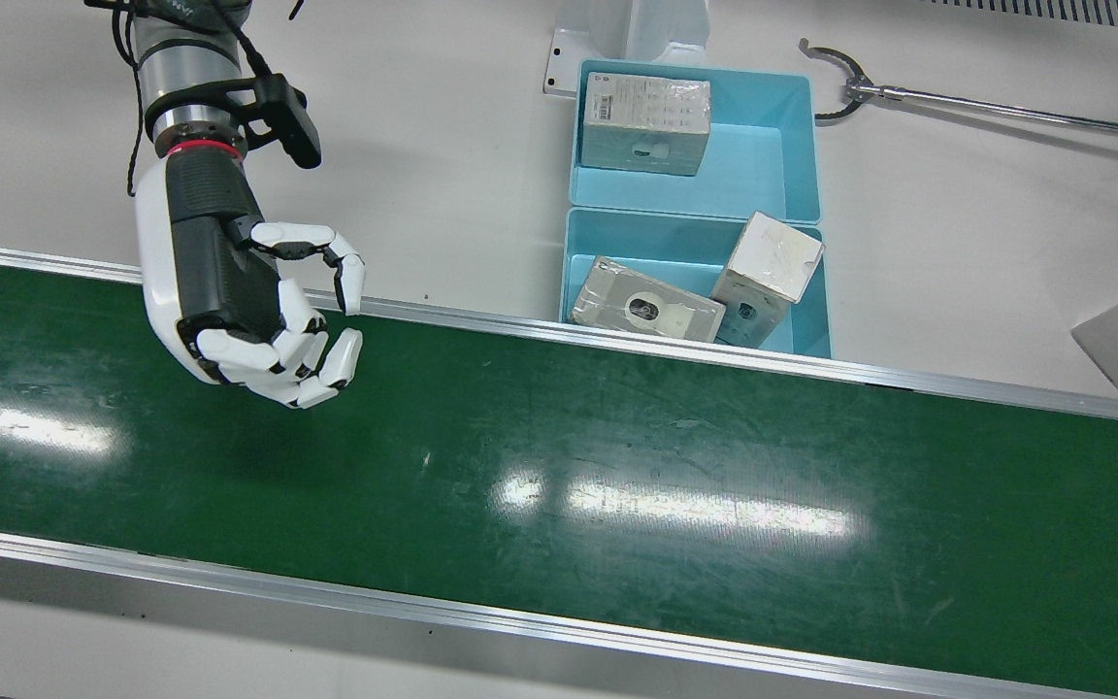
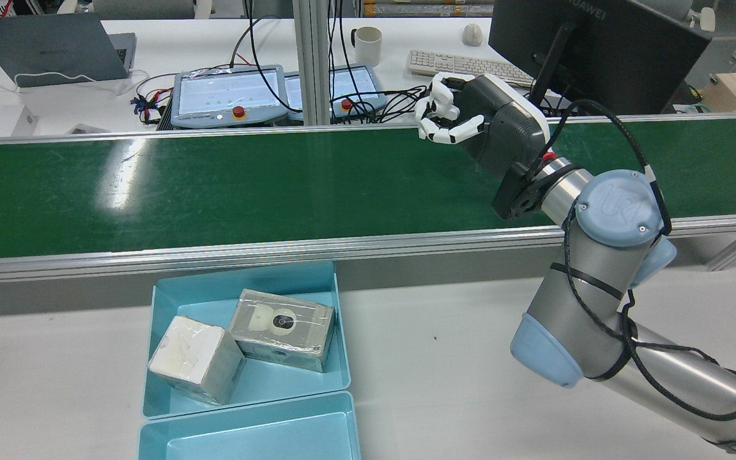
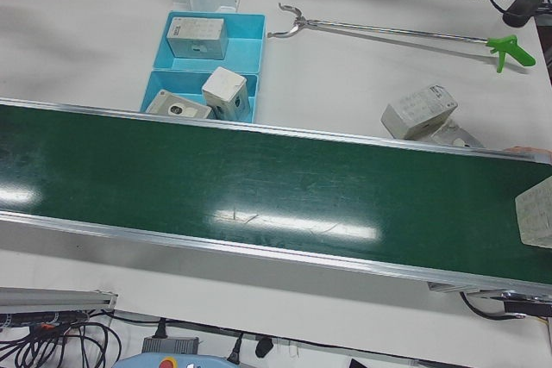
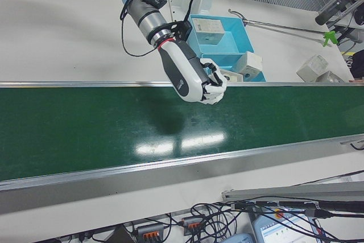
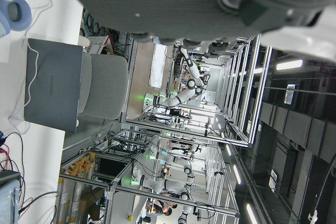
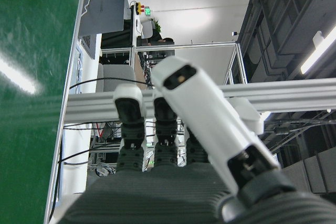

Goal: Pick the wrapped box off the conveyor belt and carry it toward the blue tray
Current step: 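Move the right hand along the belt to a waiting pose above it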

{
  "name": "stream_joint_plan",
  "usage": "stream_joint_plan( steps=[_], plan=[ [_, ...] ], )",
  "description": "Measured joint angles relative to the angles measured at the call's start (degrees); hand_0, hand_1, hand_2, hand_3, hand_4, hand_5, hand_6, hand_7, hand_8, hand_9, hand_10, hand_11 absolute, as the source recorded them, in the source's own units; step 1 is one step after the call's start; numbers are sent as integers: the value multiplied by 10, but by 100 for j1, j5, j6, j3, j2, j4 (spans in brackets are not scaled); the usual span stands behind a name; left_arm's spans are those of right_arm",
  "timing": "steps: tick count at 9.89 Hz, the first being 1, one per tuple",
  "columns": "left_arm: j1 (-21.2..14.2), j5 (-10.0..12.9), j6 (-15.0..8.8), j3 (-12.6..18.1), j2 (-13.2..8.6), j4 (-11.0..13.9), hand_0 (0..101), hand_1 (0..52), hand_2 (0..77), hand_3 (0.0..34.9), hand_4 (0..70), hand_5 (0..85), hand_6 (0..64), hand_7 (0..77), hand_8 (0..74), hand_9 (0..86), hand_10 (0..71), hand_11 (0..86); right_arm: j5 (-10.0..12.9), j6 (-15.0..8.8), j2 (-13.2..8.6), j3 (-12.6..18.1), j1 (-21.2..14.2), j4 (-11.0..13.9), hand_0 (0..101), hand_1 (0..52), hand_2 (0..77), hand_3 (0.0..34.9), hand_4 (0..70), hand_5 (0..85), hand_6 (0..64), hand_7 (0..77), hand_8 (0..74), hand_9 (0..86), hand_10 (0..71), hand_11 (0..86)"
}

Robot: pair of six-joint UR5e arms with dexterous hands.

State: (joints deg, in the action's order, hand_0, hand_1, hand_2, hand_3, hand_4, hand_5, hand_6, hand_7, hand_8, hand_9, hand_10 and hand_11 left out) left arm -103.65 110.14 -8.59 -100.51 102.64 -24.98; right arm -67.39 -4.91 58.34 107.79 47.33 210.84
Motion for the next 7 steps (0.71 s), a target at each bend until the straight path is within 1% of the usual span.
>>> stream_joint_plan(
  steps=[1,2,3,4,5,6,7],
  plan=[
    [0,0,0,0,0,0,0,0,5,0,0,11,0,0,5,0,5,0,-198,70,-2,-238,166,-228,646,278,551,13,573,693,622,660,458,578,425,627],
    [0,0,0,0,0,0,0,0,5,0,0,11,0,0,5,0,5,0,-476,188,-16,-526,318,-576,548,218,387,9,344,633,595,687,229,365,180,398],
    [0,0,0,0,0,0,0,0,5,0,0,11,0,0,5,0,5,0,-746,311,-26,-774,474,-910,548,218,387,9,344,633,595,687,229,365,180,398],
    [0,0,0,0,0,0,0,0,5,0,0,11,0,5,0,0,5,0,-906,383,-25,-906,611,-1104,543,240,365,9,305,529,524,595,114,284,54,305],
    [0,0,0,0,0,0,0,0,5,0,0,11,0,5,0,0,5,0,-992,421,-19,-963,733,-1209,543,240,355,41,267,425,453,502,5,180,44,158],
    [0,0,0,0,0,0,0,0,5,0,0,11,0,5,0,0,5,0,-1026,428,-6,-958,834,-1264,543,240,355,41,267,425,453,502,5,180,44,158],
    [0,0,0,0,0,0,0,0,5,0,0,11,0,0,0,0,5,0,-1025,420,32,-906,896,-1289,542,229,251,125,169,267,289,333,16,71,0,16]
  ],
)
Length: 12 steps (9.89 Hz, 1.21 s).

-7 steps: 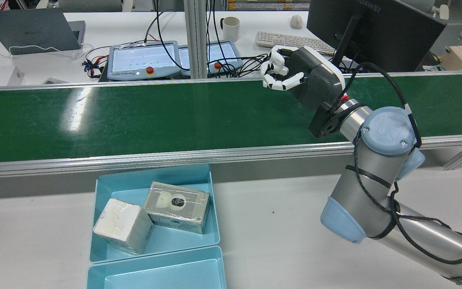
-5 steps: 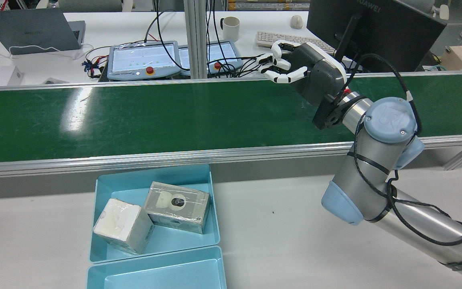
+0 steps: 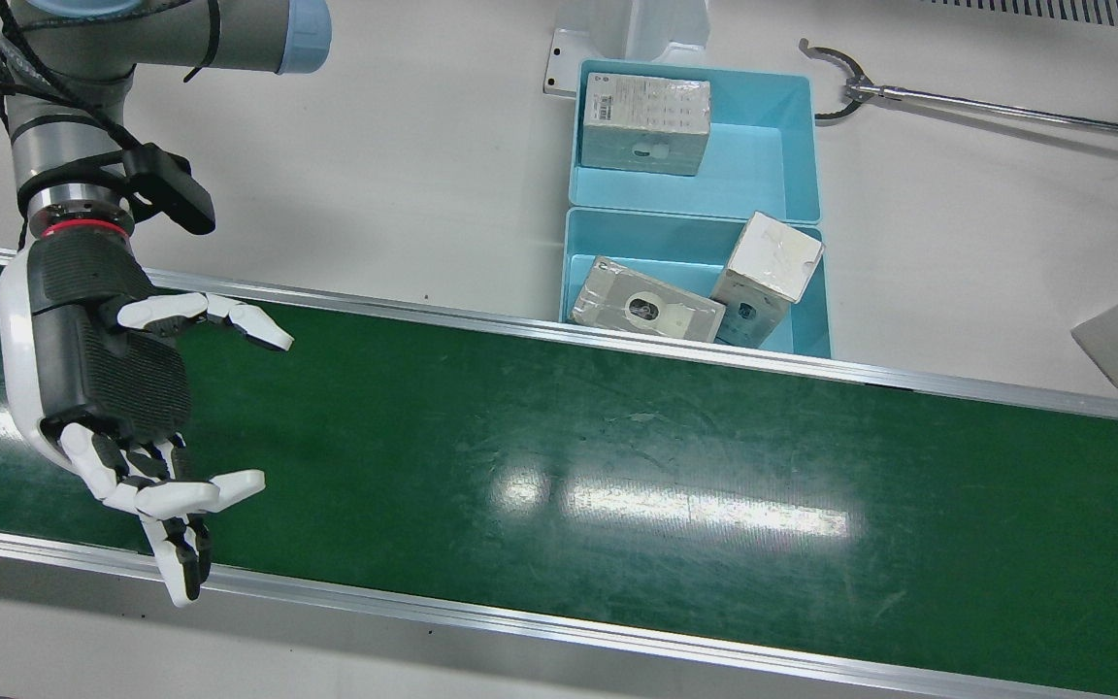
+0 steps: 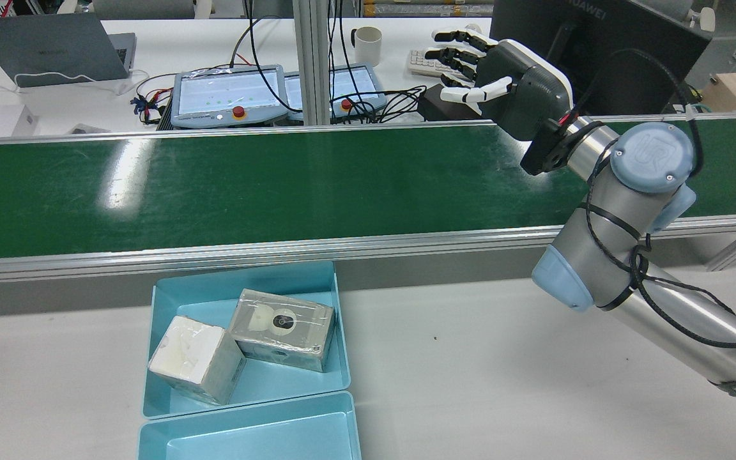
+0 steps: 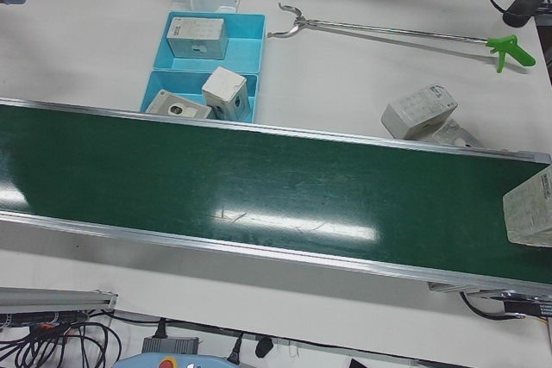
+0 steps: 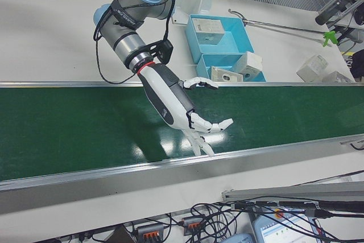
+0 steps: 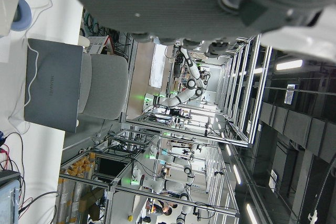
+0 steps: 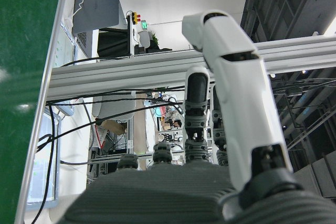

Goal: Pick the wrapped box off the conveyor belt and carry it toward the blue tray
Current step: 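Move the right hand along the belt to a waiting pose above it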

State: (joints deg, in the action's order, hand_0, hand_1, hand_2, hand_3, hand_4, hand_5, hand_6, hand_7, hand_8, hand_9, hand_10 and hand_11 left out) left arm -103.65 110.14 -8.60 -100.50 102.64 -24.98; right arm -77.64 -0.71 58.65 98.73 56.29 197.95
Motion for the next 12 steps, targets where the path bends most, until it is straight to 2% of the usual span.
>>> stream_joint_plan(
  steps=[1,2,3,4,5,6,7,8,9,10,11,12],
  plan=[
    [0,0,0,0,0,0,0,0,5,0,0,11,0,5,0,0,5,0,27,-23,66,73,31,-23,541,240,300,209,202,360,82,295,27,65,0,16],
    [0,0,0,0,0,0,0,0,5,0,0,11,0,0,0,0,0,0,95,-45,169,167,46,-43,541,240,322,179,224,376,82,295,27,65,0,16],
    [0,0,0,0,0,0,0,0,5,0,0,11,0,0,0,0,0,0,212,-58,284,270,53,-60,541,240,322,179,224,376,93,305,27,76,11,16],
    [0,0,0,0,0,0,0,0,5,0,0,11,0,0,0,0,0,0,329,-67,368,336,37,-78,541,240,338,138,235,387,120,327,44,98,33,87],
    [0,0,0,0,0,0,0,0,5,0,0,11,0,0,0,0,0,0,408,-87,415,351,-22,-125,540,240,344,88,262,415,164,382,60,131,54,93],
    [0,0,0,0,0,0,0,0,11,0,0,11,0,0,0,0,5,0,447,-115,435,339,-105,-198,544,240,344,38,273,425,235,458,98,185,109,153],
    [0,0,0,0,0,0,0,0,5,0,0,11,0,0,0,0,5,0,469,-156,446,302,-215,-287,544,240,344,38,273,425,235,458,98,185,109,153],
    [0,0,0,0,0,0,0,0,5,0,0,11,0,0,0,0,5,0,479,-187,447,232,-319,-373,509,185,289,0,278,360,245,491,114,196,109,180],
    [0,0,0,0,0,0,0,0,5,0,0,11,0,0,0,0,0,0,483,-204,447,174,-397,-443,509,185,289,0,278,360,245,491,114,196,109,180],
    [0,0,0,0,0,0,0,0,5,0,0,11,0,5,0,0,5,0,485,-212,444,142,-440,-484,471,93,191,0,235,284,169,387,60,142,65,109],
    [0,0,0,0,0,0,0,0,5,0,0,11,0,0,0,0,5,0,486,-216,441,130,-461,-502,442,44,93,21,213,295,147,371,49,131,49,71],
    [0,0,0,0,0,0,0,0,5,0,0,11,0,0,0,0,5,0,486,-218,436,134,-471,-508,457,93,65,53,207,295,120,295,27,76,16,38]
  ],
)
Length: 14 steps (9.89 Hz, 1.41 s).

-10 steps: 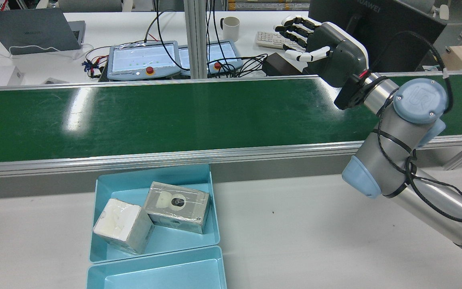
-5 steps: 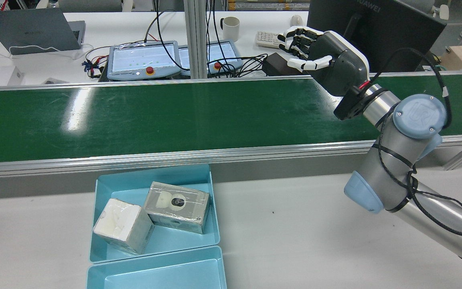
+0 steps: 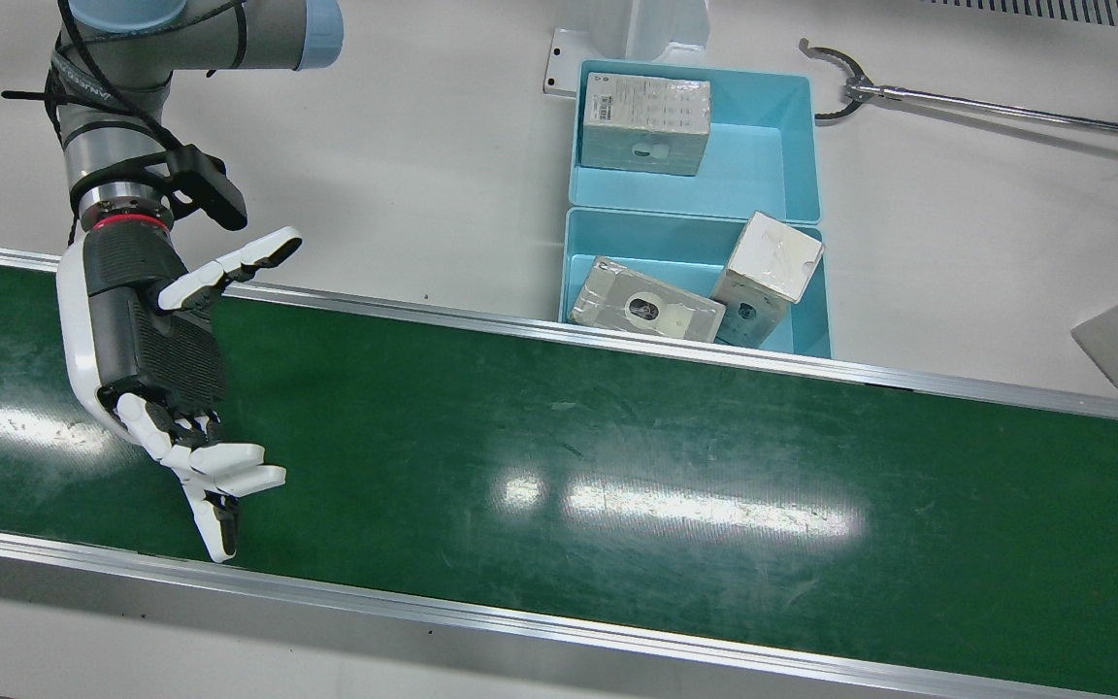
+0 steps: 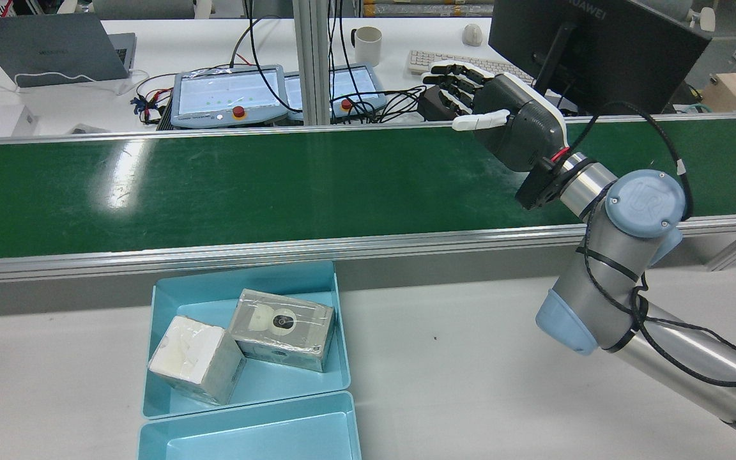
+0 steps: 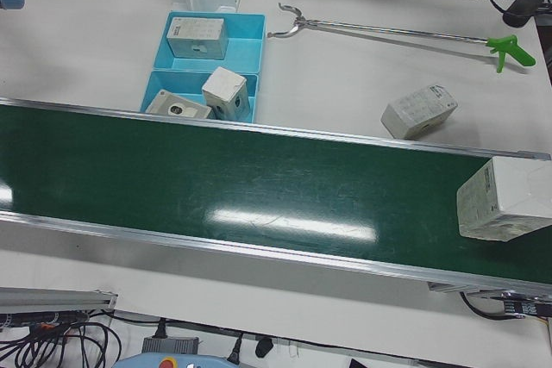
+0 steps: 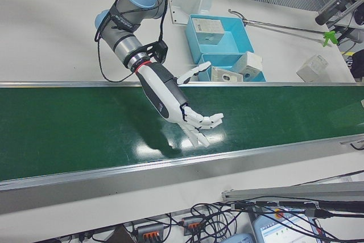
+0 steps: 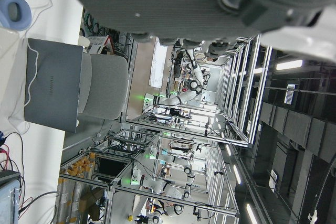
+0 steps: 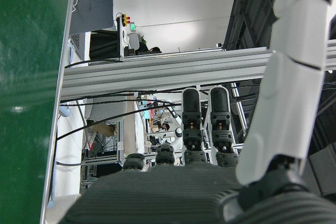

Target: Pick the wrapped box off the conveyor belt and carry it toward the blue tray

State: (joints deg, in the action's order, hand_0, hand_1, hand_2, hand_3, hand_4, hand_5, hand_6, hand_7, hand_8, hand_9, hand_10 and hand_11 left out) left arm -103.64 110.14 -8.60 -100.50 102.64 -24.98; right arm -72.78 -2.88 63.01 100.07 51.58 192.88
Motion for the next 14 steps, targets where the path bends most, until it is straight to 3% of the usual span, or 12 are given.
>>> stream_joint_plan(
  steps=[1,2,3,4,5,7,9,10,13,14],
  plan=[
    [0,0,0,0,0,0,0,0,5,0,0,11,0,0,0,0,0,0,0,-1,-1,7,-1,-3,457,93,65,53,207,295,120,295,27,76,16,38],
    [0,0,0,0,0,0,0,0,5,0,0,11,0,0,0,0,0,0,-2,-1,2,8,2,-4,477,164,142,128,142,284,76,229,5,76,5,22],
    [0,0,0,0,0,0,0,0,5,0,0,11,0,0,0,0,5,0,-5,-1,5,4,2,-2,488,153,164,132,142,284,76,245,11,76,5,22],
    [0,0,0,0,0,0,0,0,5,0,0,11,0,0,0,0,0,0,-7,-4,7,-2,2,1,482,131,147,99,142,284,76,245,11,76,5,16],
    [0,0,0,0,0,0,0,0,5,0,0,11,0,0,0,0,5,0,-7,-9,8,-10,2,3,482,131,147,99,142,284,76,245,11,76,5,16],
    [0,0,0,0,0,0,0,0,5,0,0,11,0,0,0,0,0,0,-8,-31,9,-22,-6,4,482,131,147,61,153,284,76,251,22,76,5,16],
    [0,0,0,0,0,0,0,0,5,0,0,11,0,0,0,0,5,0,-8,-70,10,-26,-21,4,482,142,142,67,153,284,82,229,22,76,5,16],
    [0,0,0,0,0,0,0,0,5,0,0,11,0,0,0,0,5,0,-9,-80,10,-26,-27,4,482,175,169,78,109,300,76,240,22,76,5,16],
    [0,0,0,0,0,0,0,0,5,0,0,11,0,5,5,0,5,0,-9,-91,10,-32,-38,7,492,175,185,85,125,300,76,240,22,76,0,16],
    [0,0,0,0,0,0,0,0,5,0,0,11,0,5,5,0,5,0,-8,-94,10,-43,-46,6,489,153,175,95,125,300,76,251,22,76,0,16]
  ],
)
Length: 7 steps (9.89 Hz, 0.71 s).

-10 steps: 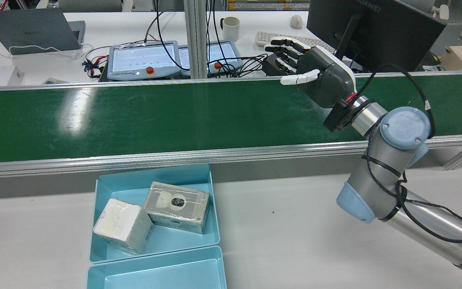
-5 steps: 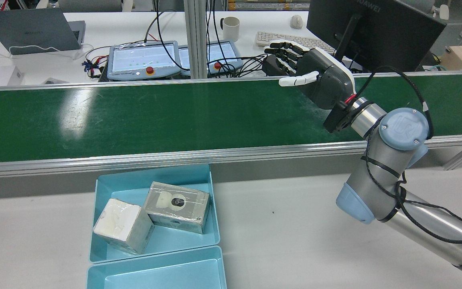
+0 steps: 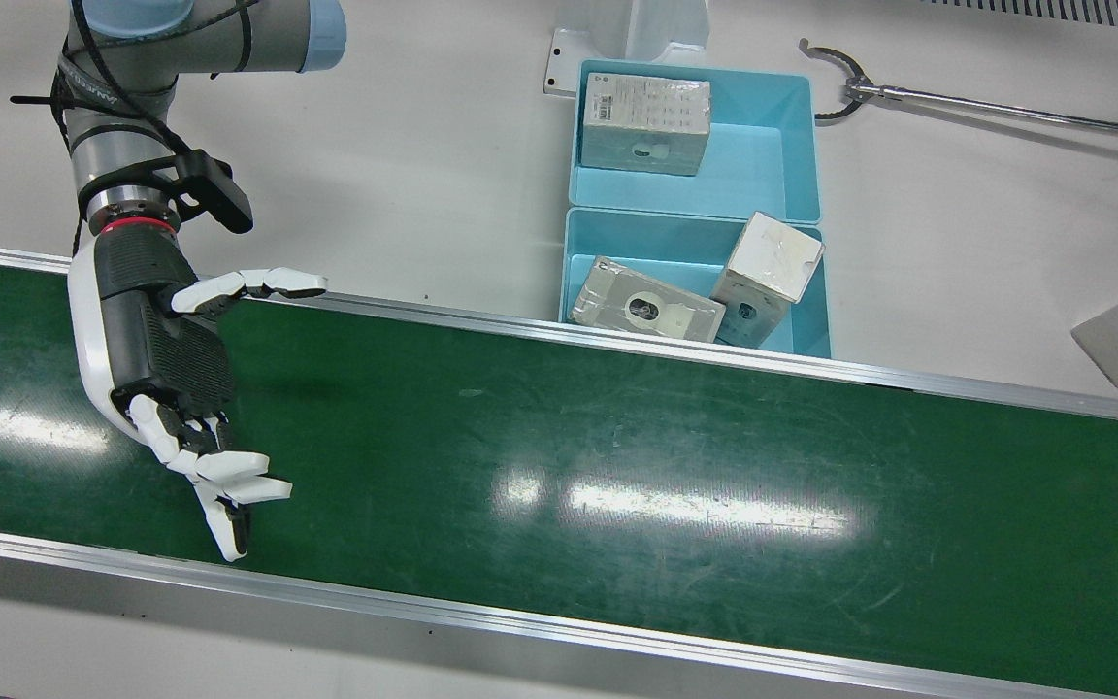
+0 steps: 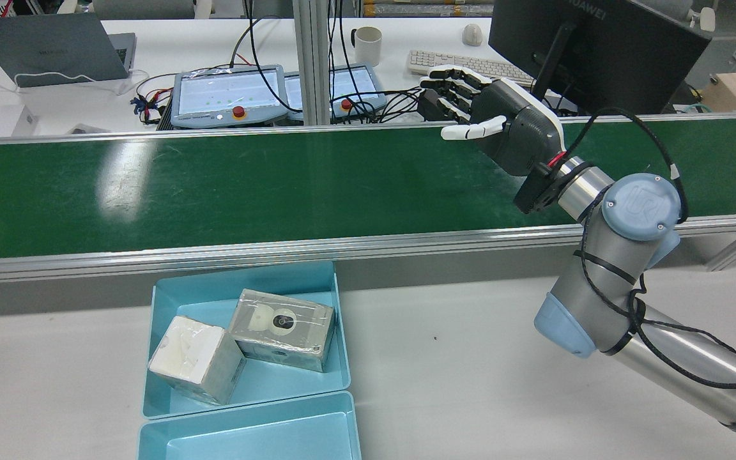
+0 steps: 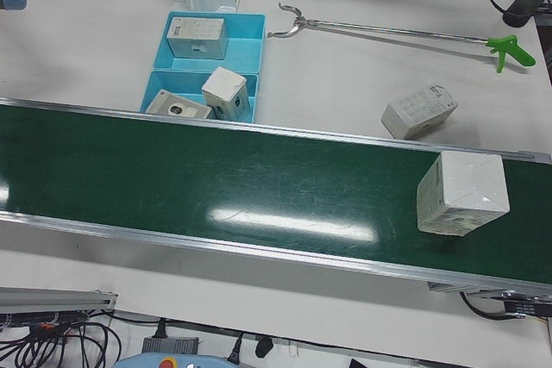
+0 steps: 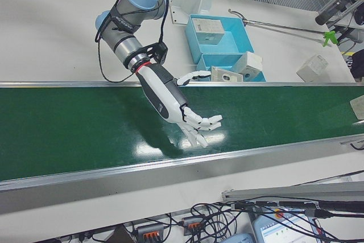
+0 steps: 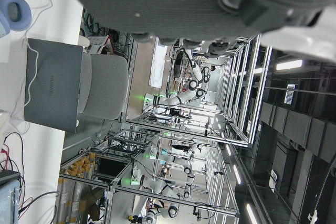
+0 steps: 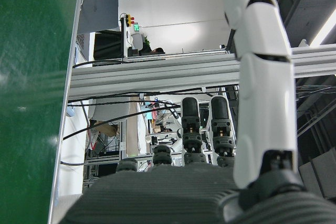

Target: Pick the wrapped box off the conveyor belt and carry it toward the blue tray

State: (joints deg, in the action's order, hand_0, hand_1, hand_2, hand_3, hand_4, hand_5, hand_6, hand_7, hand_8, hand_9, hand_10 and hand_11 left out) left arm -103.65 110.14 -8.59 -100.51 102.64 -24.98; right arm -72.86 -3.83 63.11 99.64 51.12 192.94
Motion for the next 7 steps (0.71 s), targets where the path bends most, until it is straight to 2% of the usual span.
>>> stream_joint_plan(
  steps=[5,7],
  plan=[
    [0,0,0,0,0,0,0,0,5,0,0,11,0,5,5,0,0,0,2,3,-61,-69,-27,4,490,158,185,116,147,305,82,262,22,87,0,22],
    [0,0,0,0,0,0,0,0,5,0,0,11,0,0,0,0,5,0,0,7,-62,-60,-25,6,488,158,185,111,153,311,82,262,22,87,0,16]
  ],
)
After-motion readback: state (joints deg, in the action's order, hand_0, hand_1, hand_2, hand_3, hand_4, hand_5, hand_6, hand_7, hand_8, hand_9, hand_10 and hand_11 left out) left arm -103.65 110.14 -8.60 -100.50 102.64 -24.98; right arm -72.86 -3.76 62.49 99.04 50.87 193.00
